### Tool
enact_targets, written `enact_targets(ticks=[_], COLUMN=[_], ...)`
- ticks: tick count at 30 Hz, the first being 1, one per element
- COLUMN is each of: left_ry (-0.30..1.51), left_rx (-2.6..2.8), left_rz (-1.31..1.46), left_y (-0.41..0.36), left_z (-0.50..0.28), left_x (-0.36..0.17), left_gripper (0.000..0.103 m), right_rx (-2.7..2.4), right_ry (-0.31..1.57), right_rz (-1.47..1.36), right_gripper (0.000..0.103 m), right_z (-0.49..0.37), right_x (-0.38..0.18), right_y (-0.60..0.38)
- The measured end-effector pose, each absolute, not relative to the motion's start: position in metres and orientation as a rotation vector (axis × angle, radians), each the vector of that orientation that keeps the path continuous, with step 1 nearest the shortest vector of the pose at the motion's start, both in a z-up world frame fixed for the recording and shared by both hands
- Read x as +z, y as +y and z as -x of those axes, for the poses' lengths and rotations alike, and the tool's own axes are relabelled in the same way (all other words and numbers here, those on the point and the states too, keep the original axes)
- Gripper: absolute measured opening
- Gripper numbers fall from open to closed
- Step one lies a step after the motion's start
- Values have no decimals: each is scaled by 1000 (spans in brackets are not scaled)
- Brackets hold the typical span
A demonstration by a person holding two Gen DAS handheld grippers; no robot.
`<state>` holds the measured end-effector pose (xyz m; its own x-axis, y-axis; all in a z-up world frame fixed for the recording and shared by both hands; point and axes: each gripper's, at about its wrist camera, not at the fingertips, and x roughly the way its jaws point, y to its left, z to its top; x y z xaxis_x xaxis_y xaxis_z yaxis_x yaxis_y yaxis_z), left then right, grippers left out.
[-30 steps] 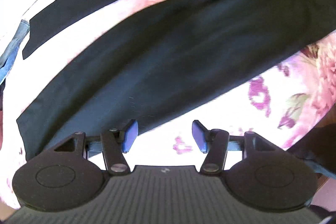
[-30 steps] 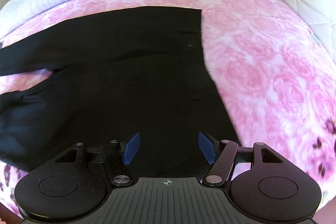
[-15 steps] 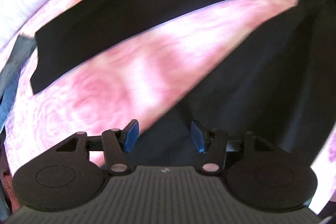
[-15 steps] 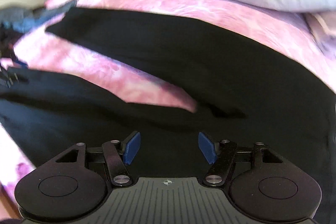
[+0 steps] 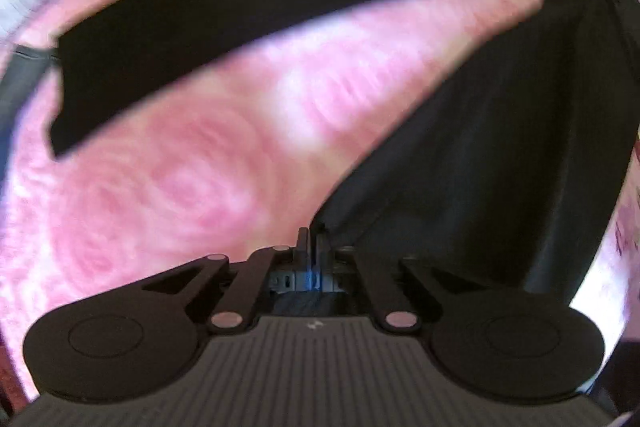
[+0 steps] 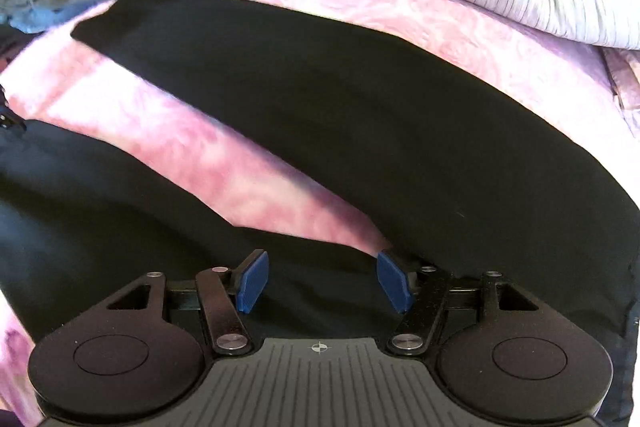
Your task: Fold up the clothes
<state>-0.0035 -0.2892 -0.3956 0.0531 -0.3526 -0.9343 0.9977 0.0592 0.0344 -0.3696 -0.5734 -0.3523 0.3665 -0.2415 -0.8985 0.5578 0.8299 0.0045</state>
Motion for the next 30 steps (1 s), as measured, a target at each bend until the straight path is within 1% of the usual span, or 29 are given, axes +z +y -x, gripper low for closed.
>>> enact_targets(ticks=[2,3,4,7,9,10,13,14,15,16,18,19,20,22,26,29,30], left_ry=[952,967,981,996,987,985,975,970,972,974,973,972,964,941,963,976,981], left_rx=[-1223,-1210,-1209,-1230,-1235,-1233,-1235,-1237,-1238,-1238,-1232,-1228,-1224,-1212,-1185,-1157,-1146], left_rz=[-797,-790,-818,-906,-935,-935,-950,-959,-962,-964,-962,-960,-955,-934,-917,-930,-920], left_y=[-282,-282,-282,-284,-283,-283,-282,-282,-281,-281,-283,-283,-284,-284,-287,-288,-287], left_z=[-10,-10,-7,6,9,9,9,9,9,9,9,9,9,8,4,2,1], left_x=[-387,-389,-394,-406,-404,-403,-399,-398,-399,-401,-401,-401,-400,-397,-402,-407,-406], left_gripper=[1,1,1,0,0,0,1,1,1,1,1,1,1,1,2,6,11], right_rx=[-516,-532,-556,-588,-571,-556,-515,-514,-514,-491,-453,-445,-436,-466,-561,-569,-571], right_ry=[1097,1073,1037,1033,1100,1120,1163,1148,1156,1202,1257,1260,1263,1204,1075,1080,1072], right_rz=[-352,-368,-403,-516,-467,-444,-384,-403,-397,-359,-287,-257,-228,-236,-278,-292,-283], right_gripper=[65,65,65,65,64,57,45,41,41,40,36,22,4,1,1,2,3], right_z=[371,373,374,375,363,358,346,346,344,341,339,339,339,340,343,344,344], right_x=[-358,-359,-361,-368,-378,-380,-384,-381,-380,-383,-389,-391,-392,-389,-380,-381,-377], right_y=[-577,-580,-584,-599,-607,-609,-614,-617,-618,-615,-607,-604,-601,-608,-630,-633,-627])
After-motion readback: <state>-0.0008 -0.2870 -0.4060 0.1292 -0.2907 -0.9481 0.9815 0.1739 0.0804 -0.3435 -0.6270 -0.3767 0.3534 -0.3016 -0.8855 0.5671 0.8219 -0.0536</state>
